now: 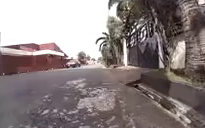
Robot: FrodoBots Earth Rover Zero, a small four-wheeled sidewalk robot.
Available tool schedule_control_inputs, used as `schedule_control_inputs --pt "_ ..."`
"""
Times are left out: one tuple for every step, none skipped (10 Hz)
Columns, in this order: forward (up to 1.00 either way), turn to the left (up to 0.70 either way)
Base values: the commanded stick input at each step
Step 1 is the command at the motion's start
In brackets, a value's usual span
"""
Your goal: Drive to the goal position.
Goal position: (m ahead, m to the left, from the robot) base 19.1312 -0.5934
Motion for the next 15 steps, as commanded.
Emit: schedule_control_inputs --pt "0.70 0.00" --pt "0.70 0.00" --pt "0.70 0.00" --pt "0.70 0.00" --pt "0.70 0.04" --pt "0.70 0.24" --pt "0.70 0.33" --pt "0.70 0.18" --pt "0.70 0.00" --pt "0.70 0.00" --pt "0.70 0.00" --pt "0.70 0.00" --pt "0.70 0.00" --pt "0.70 0.00" --pt "0.70 0.00"
